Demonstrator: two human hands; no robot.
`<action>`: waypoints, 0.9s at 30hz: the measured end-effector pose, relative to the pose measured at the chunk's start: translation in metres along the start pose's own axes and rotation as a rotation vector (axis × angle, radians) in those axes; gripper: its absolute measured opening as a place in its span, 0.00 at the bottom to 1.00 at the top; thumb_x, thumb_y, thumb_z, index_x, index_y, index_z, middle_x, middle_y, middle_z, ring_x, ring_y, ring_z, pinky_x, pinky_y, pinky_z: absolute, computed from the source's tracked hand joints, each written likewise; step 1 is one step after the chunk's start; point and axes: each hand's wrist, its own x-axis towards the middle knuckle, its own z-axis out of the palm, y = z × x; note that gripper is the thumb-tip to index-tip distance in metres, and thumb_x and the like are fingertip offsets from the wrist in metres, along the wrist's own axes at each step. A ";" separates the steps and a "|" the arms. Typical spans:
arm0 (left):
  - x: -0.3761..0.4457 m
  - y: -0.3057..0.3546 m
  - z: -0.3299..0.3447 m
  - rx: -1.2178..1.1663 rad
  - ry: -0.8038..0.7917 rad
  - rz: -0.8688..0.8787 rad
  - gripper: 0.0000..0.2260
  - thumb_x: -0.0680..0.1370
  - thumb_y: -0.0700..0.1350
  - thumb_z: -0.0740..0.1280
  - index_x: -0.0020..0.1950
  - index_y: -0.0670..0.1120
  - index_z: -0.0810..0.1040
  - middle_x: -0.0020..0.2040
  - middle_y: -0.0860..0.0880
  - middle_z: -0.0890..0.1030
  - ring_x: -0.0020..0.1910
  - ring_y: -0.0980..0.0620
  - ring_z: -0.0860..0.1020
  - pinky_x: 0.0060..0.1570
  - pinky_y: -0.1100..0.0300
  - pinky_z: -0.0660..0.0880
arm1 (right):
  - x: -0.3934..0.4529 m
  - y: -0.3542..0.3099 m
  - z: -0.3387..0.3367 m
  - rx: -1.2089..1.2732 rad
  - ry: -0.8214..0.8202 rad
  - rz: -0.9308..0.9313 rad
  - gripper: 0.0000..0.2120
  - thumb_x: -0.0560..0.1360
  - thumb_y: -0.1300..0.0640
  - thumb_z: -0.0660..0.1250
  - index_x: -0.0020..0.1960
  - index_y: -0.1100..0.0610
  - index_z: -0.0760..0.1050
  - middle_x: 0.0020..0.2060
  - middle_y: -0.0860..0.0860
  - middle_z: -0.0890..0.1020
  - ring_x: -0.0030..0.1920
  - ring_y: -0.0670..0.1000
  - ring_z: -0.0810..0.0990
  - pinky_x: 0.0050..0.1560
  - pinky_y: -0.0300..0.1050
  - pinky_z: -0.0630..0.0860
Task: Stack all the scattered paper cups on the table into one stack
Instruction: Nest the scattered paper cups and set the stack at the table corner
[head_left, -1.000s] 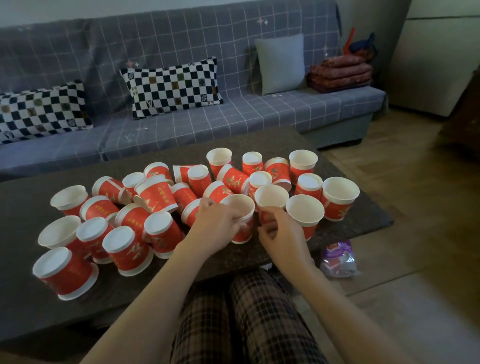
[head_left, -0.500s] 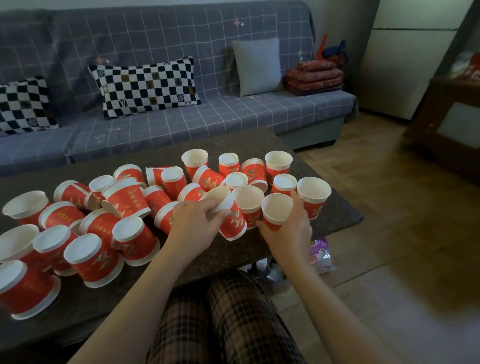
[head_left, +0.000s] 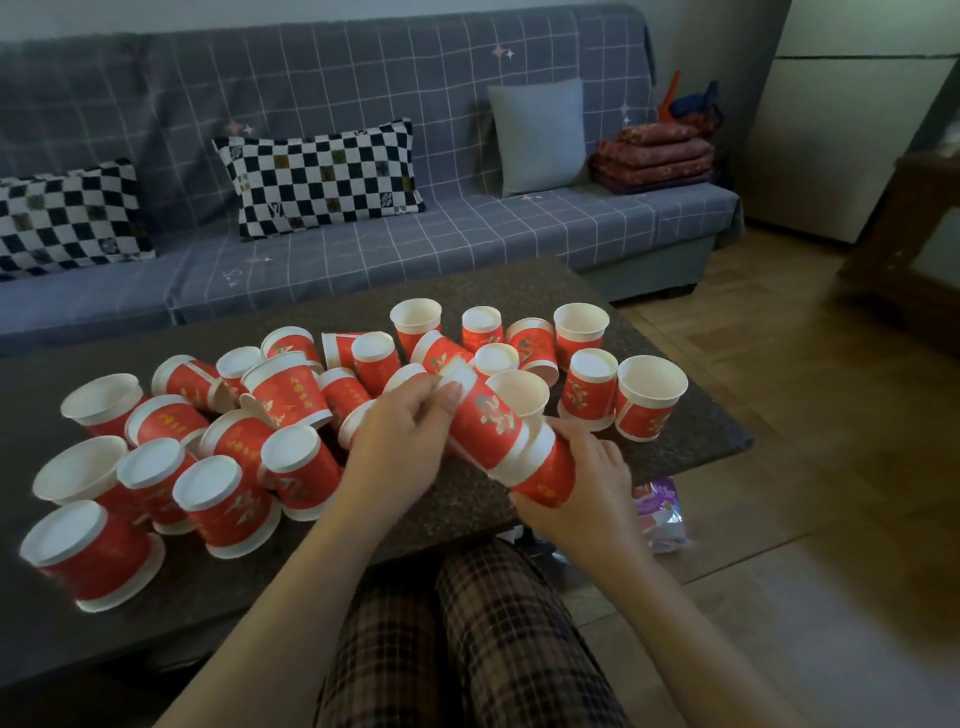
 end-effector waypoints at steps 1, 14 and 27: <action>-0.002 0.002 0.003 0.002 -0.049 0.016 0.14 0.80 0.50 0.58 0.40 0.44 0.75 0.36 0.51 0.78 0.36 0.56 0.74 0.37 0.60 0.70 | 0.000 -0.003 0.001 -0.003 -0.018 -0.049 0.35 0.62 0.47 0.75 0.66 0.46 0.66 0.60 0.43 0.73 0.61 0.47 0.67 0.63 0.51 0.66; 0.003 -0.002 0.053 -0.066 -0.244 0.007 0.13 0.81 0.49 0.55 0.57 0.52 0.77 0.50 0.61 0.77 0.50 0.66 0.73 0.51 0.69 0.69 | 0.006 0.014 -0.008 -0.136 0.060 -0.014 0.38 0.63 0.42 0.73 0.69 0.47 0.64 0.62 0.46 0.75 0.60 0.50 0.70 0.56 0.45 0.67; 0.031 -0.025 0.070 0.164 0.024 0.116 0.10 0.77 0.49 0.64 0.52 0.46 0.81 0.45 0.57 0.80 0.43 0.63 0.74 0.45 0.73 0.69 | 0.026 0.041 -0.014 -0.272 0.002 0.072 0.41 0.65 0.41 0.72 0.72 0.45 0.58 0.68 0.46 0.69 0.67 0.53 0.64 0.67 0.51 0.60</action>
